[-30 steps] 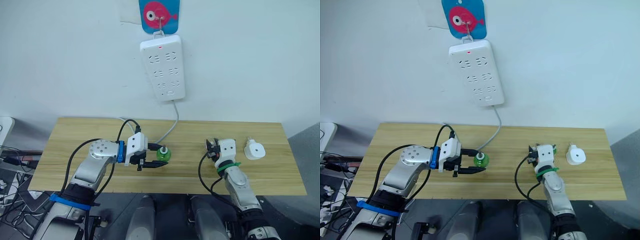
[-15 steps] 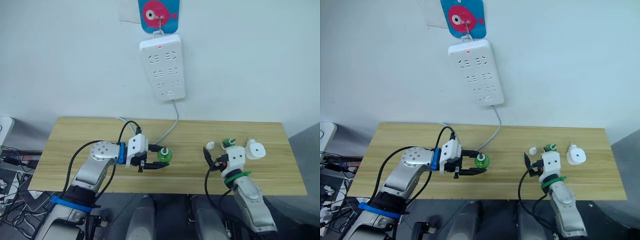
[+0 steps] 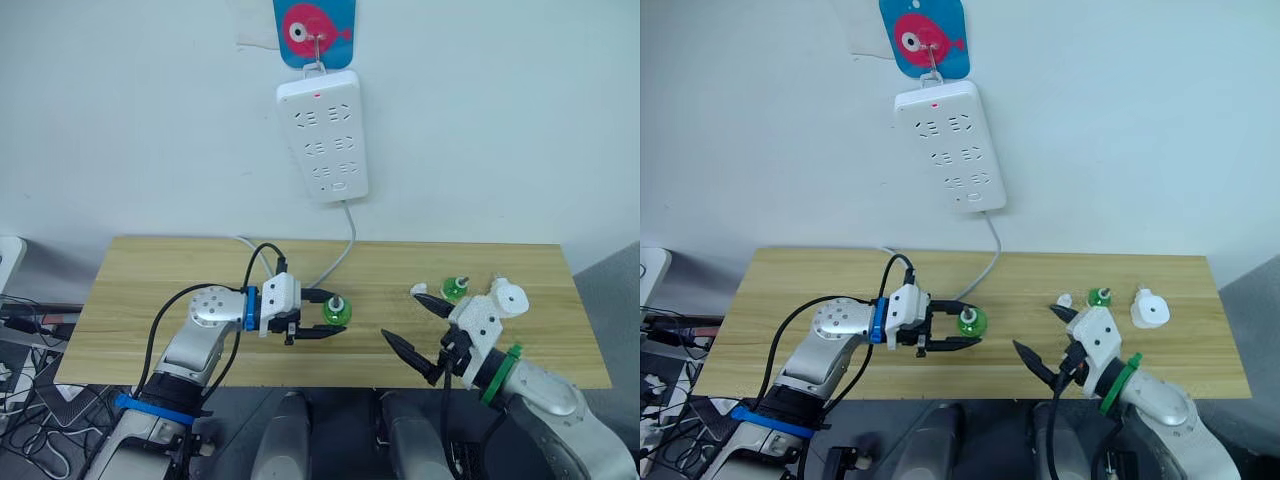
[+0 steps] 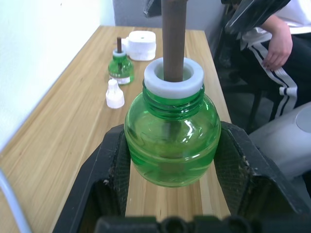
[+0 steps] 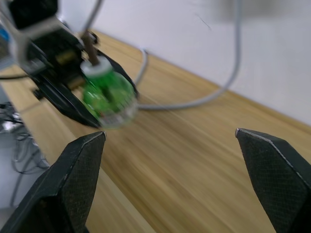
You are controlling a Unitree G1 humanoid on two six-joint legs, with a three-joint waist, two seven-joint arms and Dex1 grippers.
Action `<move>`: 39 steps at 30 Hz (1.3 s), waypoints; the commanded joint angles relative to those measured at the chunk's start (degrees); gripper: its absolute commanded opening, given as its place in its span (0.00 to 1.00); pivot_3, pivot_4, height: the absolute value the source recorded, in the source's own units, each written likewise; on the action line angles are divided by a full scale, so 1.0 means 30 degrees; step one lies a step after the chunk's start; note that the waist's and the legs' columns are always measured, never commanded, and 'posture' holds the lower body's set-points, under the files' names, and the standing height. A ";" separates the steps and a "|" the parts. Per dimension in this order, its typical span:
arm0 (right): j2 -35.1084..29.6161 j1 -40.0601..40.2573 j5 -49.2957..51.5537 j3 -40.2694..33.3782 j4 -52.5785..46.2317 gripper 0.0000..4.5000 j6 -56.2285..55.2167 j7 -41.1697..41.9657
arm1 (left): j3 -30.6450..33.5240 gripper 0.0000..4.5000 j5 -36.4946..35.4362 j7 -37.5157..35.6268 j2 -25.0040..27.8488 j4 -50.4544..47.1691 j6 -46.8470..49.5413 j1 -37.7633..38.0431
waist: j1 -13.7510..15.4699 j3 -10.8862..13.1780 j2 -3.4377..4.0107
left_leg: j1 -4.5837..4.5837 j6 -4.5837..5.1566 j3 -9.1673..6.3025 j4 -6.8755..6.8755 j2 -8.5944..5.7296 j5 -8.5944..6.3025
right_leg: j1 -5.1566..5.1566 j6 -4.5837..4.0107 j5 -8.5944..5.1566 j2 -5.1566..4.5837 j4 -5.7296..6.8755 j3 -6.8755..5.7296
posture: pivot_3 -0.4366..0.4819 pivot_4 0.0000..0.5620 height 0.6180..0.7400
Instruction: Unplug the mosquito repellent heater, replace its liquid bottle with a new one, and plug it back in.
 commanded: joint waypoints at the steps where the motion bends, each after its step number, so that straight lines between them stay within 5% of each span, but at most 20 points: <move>1: 0.0125 -0.1225 0.1502 0.0630 -0.1303 0.99 0.1360 0.0195 | -0.0152 0.48 -0.0033 -0.0090 -0.0301 0.0093 -0.0670 -0.0381 | -0.0010 -0.0003 -0.0004 | -0.0001 0.0000 -0.0001 0.0001 0.0000 0.0000 | 0.0001 0.0000 0.0000 0.0001 -0.0001 -0.0003 | 0.70 0.43 1.00; 15: 0.0368 -0.4033 0.0343 0.3017 0.0871 0.99 0.1391 0.0478 | -0.0487 0.48 0.0155 -0.0288 -0.0922 0.0541 -0.1335 -0.0840 | -0.0009 -0.0037 -0.0043 | -0.0001 0.0001 -0.0007 0.0007 -0.0014 0.0000 | 0.0002 -0.0004 0.0005 -0.0006 0.0013 -0.0021 | 0.72 0.43 1.00; 18: 0.0460 -0.4026 0.0050 0.3329 0.1192 0.87 0.1274 0.0370 | -0.0524 0.48 0.0120 -0.0214 -0.0997 0.0299 -0.1218 -0.0777 | -0.0003 -0.0041 -0.0043 | 0.0000 0.0001 -0.0008 0.0007 -0.0013 0.0000 | 0.0002 -0.0007 0.0007 -0.0006 0.0015 -0.0022 | 0.73 0.43 1.00; 26: 0.0578 -0.4339 -0.1128 0.3686 0.2215 0.22 0.0588 0.0417 | -0.0594 0.48 0.0084 -0.0122 -0.1181 0.0253 -0.1049 -0.0953 | 0.0001 -0.0047 -0.0047 | 0.0006 0.0000 -0.0008 0.0020 -0.0014 0.0001 | 0.0008 -0.0007 0.0010 -0.0006 0.0023 -0.0022 | 0.73 0.43 1.00; 36: 0.0831 -0.4283 -0.1267 0.3253 0.2208 0.19 0.0330 0.0528 | -0.0548 0.48 -0.0059 0.0176 -0.1448 0.0364 -0.0652 -0.1176 | 0.0007 -0.0116 -0.0090 | 0.0007 0.0000 -0.0012 0.0019 -0.0014 0.0001 | 0.0009 -0.0096 0.0062 -0.0006 0.0025 -0.0028 | 0.73 0.42 1.00; 39: 0.1370 -0.4027 -0.0652 0.2427 0.1859 0.19 0.0512 0.0121 | 0.0001 0.71 -0.0985 0.0311 -0.1728 -0.0136 -0.0192 -0.1004 | 0.0009 -0.0142 -0.0123 | 0.0008 -0.0001 -0.0020 0.0021 -0.0013 0.0002 | 0.0014 -0.0097 0.0063 -0.0006 0.0027 -0.0034 | 0.73 0.42 1.00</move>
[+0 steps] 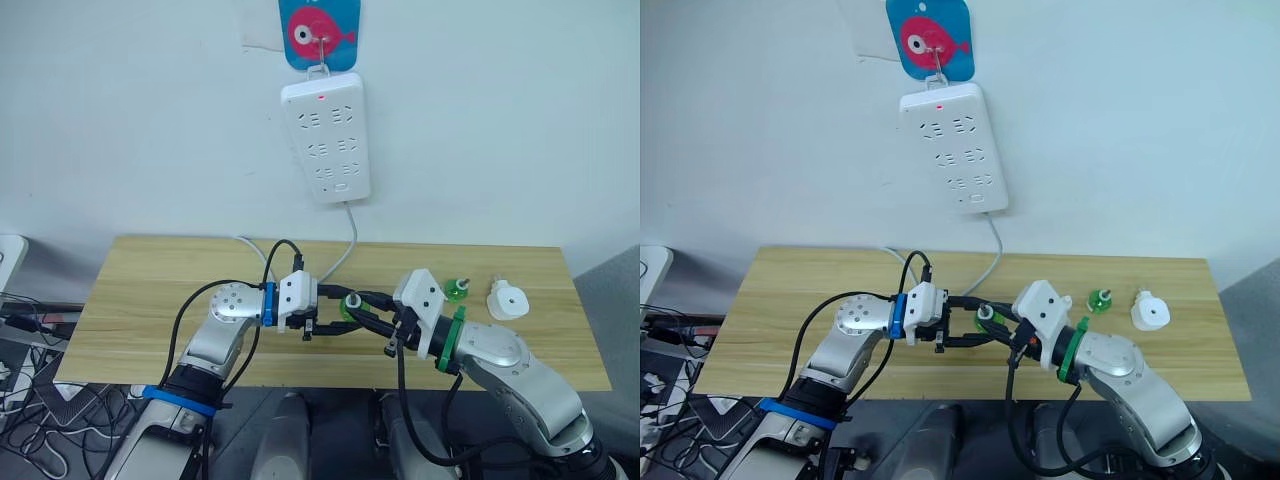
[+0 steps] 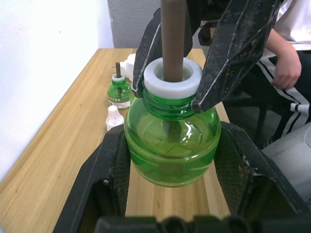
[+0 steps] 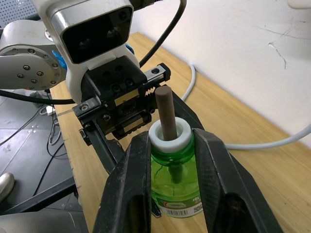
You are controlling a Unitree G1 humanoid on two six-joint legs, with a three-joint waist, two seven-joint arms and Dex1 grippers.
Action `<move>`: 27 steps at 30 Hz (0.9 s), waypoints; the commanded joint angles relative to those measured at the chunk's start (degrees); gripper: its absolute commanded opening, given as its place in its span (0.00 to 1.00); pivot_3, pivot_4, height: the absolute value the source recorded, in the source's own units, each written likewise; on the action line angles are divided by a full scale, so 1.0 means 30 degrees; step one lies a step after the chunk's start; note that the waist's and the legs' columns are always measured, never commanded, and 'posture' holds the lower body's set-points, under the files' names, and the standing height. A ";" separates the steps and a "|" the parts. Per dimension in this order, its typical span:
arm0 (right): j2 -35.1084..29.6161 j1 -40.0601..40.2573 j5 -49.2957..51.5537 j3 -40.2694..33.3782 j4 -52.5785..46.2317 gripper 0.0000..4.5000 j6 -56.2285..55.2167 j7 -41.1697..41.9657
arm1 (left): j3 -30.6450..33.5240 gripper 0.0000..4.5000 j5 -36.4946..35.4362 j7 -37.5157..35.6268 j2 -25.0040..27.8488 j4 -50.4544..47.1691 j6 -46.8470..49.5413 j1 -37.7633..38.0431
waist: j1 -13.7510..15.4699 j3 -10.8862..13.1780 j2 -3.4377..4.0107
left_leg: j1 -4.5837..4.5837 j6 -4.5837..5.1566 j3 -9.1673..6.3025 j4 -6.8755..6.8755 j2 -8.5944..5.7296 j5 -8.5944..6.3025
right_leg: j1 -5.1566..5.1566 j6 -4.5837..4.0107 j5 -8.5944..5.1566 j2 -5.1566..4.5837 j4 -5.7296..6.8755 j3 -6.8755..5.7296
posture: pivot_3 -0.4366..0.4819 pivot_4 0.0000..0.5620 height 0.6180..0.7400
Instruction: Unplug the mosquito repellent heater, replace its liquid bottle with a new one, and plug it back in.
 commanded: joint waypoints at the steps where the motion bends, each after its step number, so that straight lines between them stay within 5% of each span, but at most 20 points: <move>1: 0.0682 0.0395 0.1060 -0.1105 -0.1014 0.19 0.0110 -0.0506 | 0.0535 0.77 -0.1275 0.0295 -0.0460 -0.1378 0.0437 0.0144 | -0.0004 -0.0016 -0.0025 | -0.0002 0.0000 -0.0001 0.0002 0.0000 0.0000 | 0.0000 -0.0001 0.0000 0.0000 0.0000 -0.0001 | 0.73 0.42 1.00; 4: 0.1925 0.0861 0.2781 -0.2955 -0.1747 0.19 0.1393 -0.1947 | 0.0667 0.98 -0.1623 0.0818 -0.0348 -0.2845 0.0752 0.1335 | -0.0027 -0.0083 -0.0060 | 0.0000 0.0000 -0.0002 0.0001 0.0004 0.0000 | 0.0004 -0.0005 0.0003 -0.0004 0.0000 -0.0001 | 0.72 0.42 1.00; 7: 0.2989 0.0966 0.4794 -0.4724 -0.2339 0.19 0.3008 -0.3429 | 0.0825 1.00 -0.1719 0.1571 -0.0500 -0.3782 0.0911 0.2054 | -0.0042 -0.0102 -0.0063 | 0.0009 -0.0001 -0.0013 -0.0004 0.0018 0.0000 | 0.0005 -0.0009 0.0005 -0.0030 0.0007 -0.0002 | 0.71 0.42 1.00; 13: 0.5969 0.1350 1.4765 -0.9486 -0.2469 0.19 0.5782 -1.0309 | 0.1259 1.00 -0.0755 0.4914 -0.2330 -0.4152 -0.0569 0.2193 | 0.0007 -0.0186 -0.0055 | 0.0020 -0.0029 -0.0042 0.0006 0.0014 0.0017 | 0.0056 -0.0016 0.0010 -0.0037 0.0005 -0.0028 | 0.68 0.42 1.00; 19: 0.6296 0.1621 2.3512 -0.9571 -0.1953 0.19 0.3470 -1.7074 | 0.0666 1.00 0.0941 0.7117 -0.3649 -0.4198 -0.2848 0.2183 | -0.0137 -0.0295 -0.0050 | 0.0030 -0.0023 -0.0013 0.0000 0.0002 0.0014 | 0.0074 -0.0014 0.0012 -0.0038 -0.0008 -0.0011 | 0.68 0.41 1.00; 27: 0.4423 0.1236 2.5782 -0.8297 -0.1833 0.19 0.1571 -1.9090 | 0.0306 1.00 0.1888 0.8575 -0.4252 -0.3911 -0.4133 0.2019 | -0.0167 -0.0405 -0.0019 | 0.0035 -0.0021 -0.0013 -0.0001 0.0002 0.0015 | 0.0077 0.0000 0.0003 -0.0009 -0.0004 -0.0011 | 0.69 0.41 1.00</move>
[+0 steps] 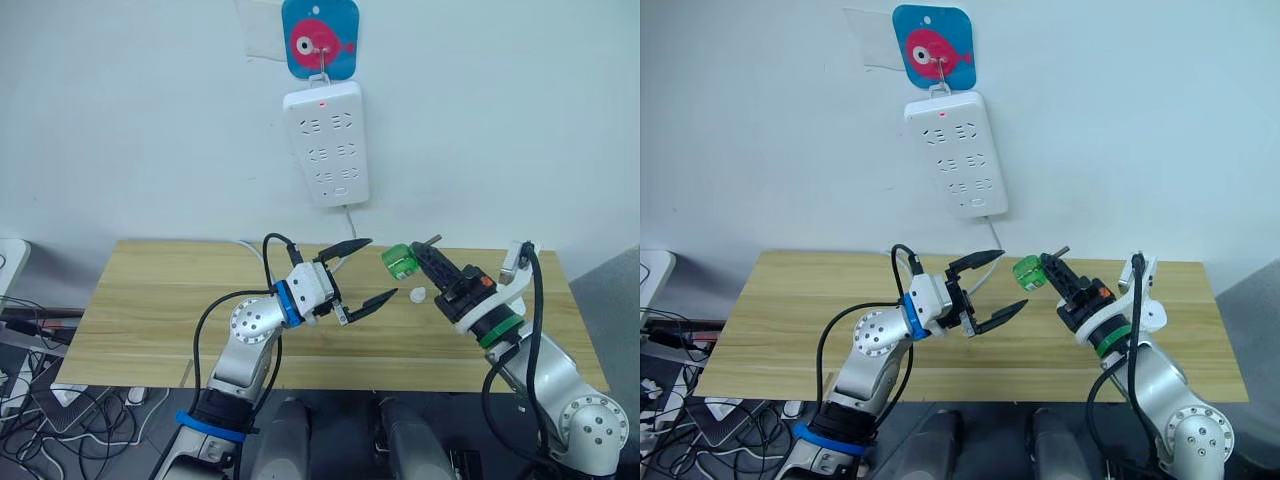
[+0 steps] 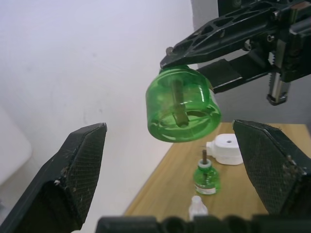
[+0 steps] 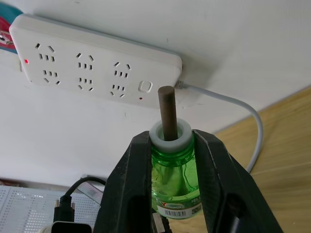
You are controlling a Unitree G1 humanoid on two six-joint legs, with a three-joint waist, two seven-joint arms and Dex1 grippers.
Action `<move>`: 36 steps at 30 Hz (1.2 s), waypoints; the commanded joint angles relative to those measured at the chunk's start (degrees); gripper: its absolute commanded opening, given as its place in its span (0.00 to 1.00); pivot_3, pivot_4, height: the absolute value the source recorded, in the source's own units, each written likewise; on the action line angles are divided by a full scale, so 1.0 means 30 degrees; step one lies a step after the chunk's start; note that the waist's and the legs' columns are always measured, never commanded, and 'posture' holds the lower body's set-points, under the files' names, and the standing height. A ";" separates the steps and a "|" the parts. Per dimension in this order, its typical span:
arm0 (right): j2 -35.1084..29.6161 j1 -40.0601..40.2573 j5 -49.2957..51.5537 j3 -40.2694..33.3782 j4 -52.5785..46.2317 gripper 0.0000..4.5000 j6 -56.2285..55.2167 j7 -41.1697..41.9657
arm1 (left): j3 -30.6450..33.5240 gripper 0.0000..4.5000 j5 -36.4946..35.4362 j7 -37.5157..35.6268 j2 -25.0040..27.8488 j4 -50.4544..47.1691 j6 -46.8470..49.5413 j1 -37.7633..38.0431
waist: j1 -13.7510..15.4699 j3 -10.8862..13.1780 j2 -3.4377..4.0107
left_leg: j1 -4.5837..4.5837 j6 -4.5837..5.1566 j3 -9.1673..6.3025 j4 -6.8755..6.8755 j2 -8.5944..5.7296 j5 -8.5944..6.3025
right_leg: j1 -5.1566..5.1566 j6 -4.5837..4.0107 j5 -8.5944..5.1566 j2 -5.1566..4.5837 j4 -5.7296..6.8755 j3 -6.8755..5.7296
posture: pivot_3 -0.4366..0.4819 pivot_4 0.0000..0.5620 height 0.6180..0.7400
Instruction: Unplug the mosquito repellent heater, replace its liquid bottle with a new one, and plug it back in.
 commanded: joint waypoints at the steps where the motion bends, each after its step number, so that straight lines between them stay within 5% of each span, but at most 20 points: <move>1: -0.0421 -0.0284 0.0964 0.0666 -0.0539 0.19 -0.1025 -0.0400 | -0.0269 1.00 0.0357 0.0747 -0.0334 -0.0424 -0.0823 -0.0193 | 0.0010 -0.0011 -0.0002 | 0.0000 0.0000 0.0000 0.0000 0.0000 0.0000 | 0.0000 -0.0001 0.0000 0.0001 0.0000 0.0001 | 0.69 0.41 1.00; 15: -0.1139 -0.0046 0.1106 0.2382 -0.0988 0.19 -0.3145 -0.0781 | -0.0762 1.00 0.0591 0.1973 -0.0755 -0.0053 -0.0923 -0.0109 | 0.0029 -0.0097 -0.0003 | -0.0001 0.0000 -0.0003 0.0001 0.0000 0.0000 | 0.0003 -0.0014 0.0008 0.0000 -0.0002 0.0001 | 0.68 0.39 1.00; 23: -0.1447 0.0033 0.1246 0.2787 -0.1157 0.19 -0.3733 -0.0816 | -0.0904 0.51 0.0137 0.1663 -0.0646 -0.0026 -0.0842 -0.0117 | 0.0031 -0.0146 -0.0005 | -0.0001 -0.0001 -0.0001 0.0001 -0.0002 0.0000 | 0.0003 -0.0015 0.0009 0.0000 -0.0002 0.0002 | 0.68 0.38 1.00; 32: -0.1774 0.0207 0.1165 0.3388 -0.1266 0.19 -0.4066 -0.0733 | -0.0899 0.49 0.0244 0.1729 -0.0772 0.0021 -0.0707 -0.0233 | 0.0028 -0.0314 -0.0003 | 0.0000 0.0000 -0.0001 0.0000 -0.0002 0.0000 | 0.0004 -0.0015 0.0008 0.0001 -0.0003 0.0002 | 0.68 0.39 1.00; 36: -0.2270 0.0356 0.1202 0.3294 -0.1252 0.48 -0.4158 -0.0683 | -0.0851 0.49 0.0068 0.1459 -0.0687 0.0151 -0.0343 -0.0449 | 0.0027 -0.0326 0.0005 | 0.0004 0.0001 -0.0002 0.0000 -0.0004 0.0000 | 0.0010 -0.0013 0.0007 0.0001 -0.0003 0.0001 | 0.67 0.39 1.00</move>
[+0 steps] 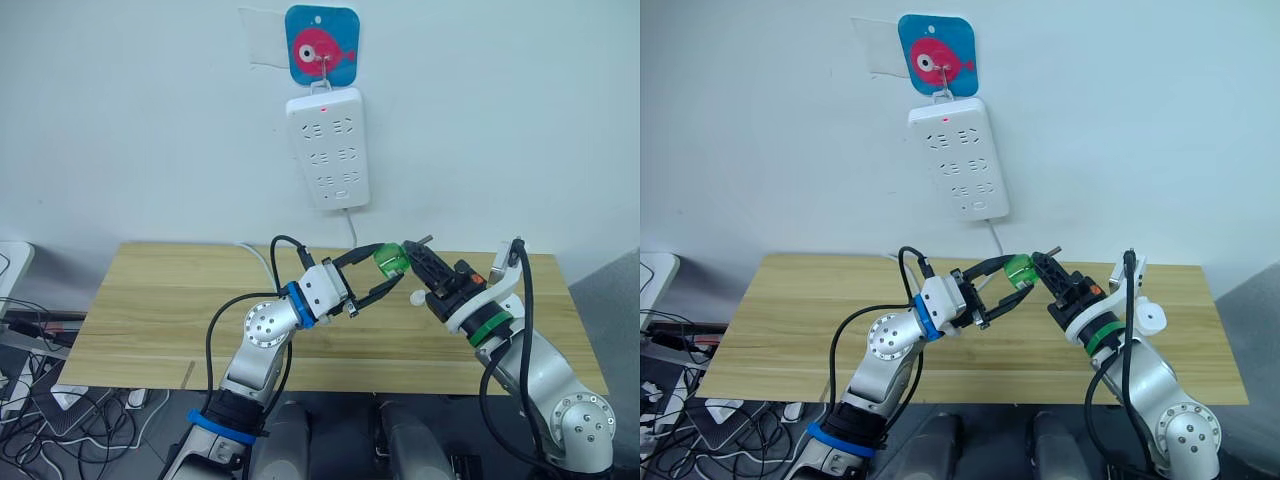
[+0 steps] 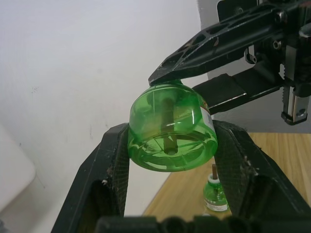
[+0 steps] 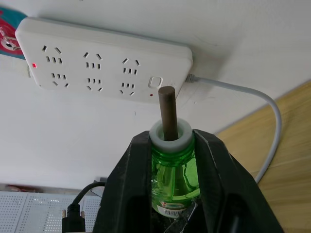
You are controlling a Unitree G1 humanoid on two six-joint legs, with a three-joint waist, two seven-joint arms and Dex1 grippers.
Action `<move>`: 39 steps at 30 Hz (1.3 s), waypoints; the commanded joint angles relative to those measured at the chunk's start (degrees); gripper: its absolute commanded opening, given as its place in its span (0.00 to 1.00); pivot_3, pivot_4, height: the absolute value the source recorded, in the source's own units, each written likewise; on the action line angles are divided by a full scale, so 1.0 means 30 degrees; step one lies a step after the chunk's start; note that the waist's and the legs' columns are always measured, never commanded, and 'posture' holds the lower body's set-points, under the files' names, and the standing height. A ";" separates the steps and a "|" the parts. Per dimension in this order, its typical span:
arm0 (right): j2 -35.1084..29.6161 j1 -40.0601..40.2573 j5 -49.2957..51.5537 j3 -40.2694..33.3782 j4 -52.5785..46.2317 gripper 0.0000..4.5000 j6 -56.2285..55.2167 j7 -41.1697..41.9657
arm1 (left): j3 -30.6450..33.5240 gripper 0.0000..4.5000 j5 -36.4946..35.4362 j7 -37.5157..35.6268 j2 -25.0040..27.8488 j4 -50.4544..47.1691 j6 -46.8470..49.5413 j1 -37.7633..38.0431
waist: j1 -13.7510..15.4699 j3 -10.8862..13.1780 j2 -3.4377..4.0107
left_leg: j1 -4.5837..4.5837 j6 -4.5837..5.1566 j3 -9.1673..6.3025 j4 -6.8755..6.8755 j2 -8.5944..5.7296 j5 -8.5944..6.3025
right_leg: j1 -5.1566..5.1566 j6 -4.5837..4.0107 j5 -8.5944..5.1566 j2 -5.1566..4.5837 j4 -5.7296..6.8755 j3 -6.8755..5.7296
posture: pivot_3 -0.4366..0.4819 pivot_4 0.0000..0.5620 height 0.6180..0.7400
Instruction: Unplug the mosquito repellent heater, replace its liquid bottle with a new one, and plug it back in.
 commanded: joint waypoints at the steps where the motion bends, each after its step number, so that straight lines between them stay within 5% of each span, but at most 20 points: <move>1: -0.0562 0.0244 0.0399 -0.0143 -0.0930 0.56 -0.0028 0.0278 | 0.0023 0.49 -0.0582 -0.0127 -0.0075 -0.0046 0.0133 -0.0397 | 0.0001 -0.0001 0.0000 | 0.0001 0.0000 0.0000 0.0000 -0.0001 0.0000 | 0.0001 0.0000 0.0000 0.0000 0.0000 0.0000 | 0.67 0.40 1.00; 6: -0.2630 0.1615 0.0720 -0.0644 -0.1210 0.97 0.0457 -0.0096 | 0.0168 0.49 -0.0737 -0.0418 0.0173 0.0585 0.0105 -0.0639 | 0.0008 -0.0002 0.0001 | 0.0000 0.0002 0.0000 0.0000 -0.0006 -0.0001 | 0.0006 0.0000 0.0000 -0.0002 -0.0005 0.0000 | 0.67 0.41 1.00; 15: -1.2975 0.5855 0.3225 -0.6935 0.1403 0.99 0.4463 0.1087 | 0.0163 0.49 -0.1825 -0.2387 0.0926 0.0908 -0.0413 -0.0699 | -0.0063 -0.0003 0.0006 | 0.0015 0.0007 0.0049 0.0006 -0.0021 -0.0003 | 0.0091 0.0089 -0.0054 -0.0017 -0.0023 0.0052 | 0.64 0.47 1.00; 22: -1.8256 0.3261 -0.2708 -0.5439 0.7953 0.99 0.8914 0.6126 | 0.0121 0.49 -0.3120 -0.5788 0.1964 0.1775 -0.0800 -0.1248 | -0.0104 0.0004 0.0003 | 0.0023 0.0012 0.0071 -0.0007 0.0012 -0.0001 | 0.0086 0.0094 -0.0065 0.0025 -0.0028 0.0044 | 0.65 0.51 1.00; 30: -1.7616 -0.4704 -1.1870 0.0992 1.2971 0.99 1.0968 1.2529 | 0.0394 0.49 -0.3424 -0.6477 0.2407 0.1280 -0.0663 -0.0922 | -0.0230 0.0173 0.0030 | 0.0052 0.0022 0.0098 -0.0003 0.0015 -0.0007 | 0.0064 0.0097 -0.0065 0.0014 -0.0046 0.0054 | 0.70 0.55 1.00; 39: -1.4756 -0.9253 -1.8126 0.3178 1.7846 0.99 1.2547 1.5000 | 0.0472 0.49 -0.3292 -0.5858 0.2731 -0.0717 0.0248 0.0528 | 0.0171 0.0433 0.0097 | 0.0009 0.0029 0.0079 -0.0007 0.0007 -0.0011 | 0.0018 0.0031 -0.0025 -0.0003 -0.0044 0.0028 | 0.75 0.57 1.00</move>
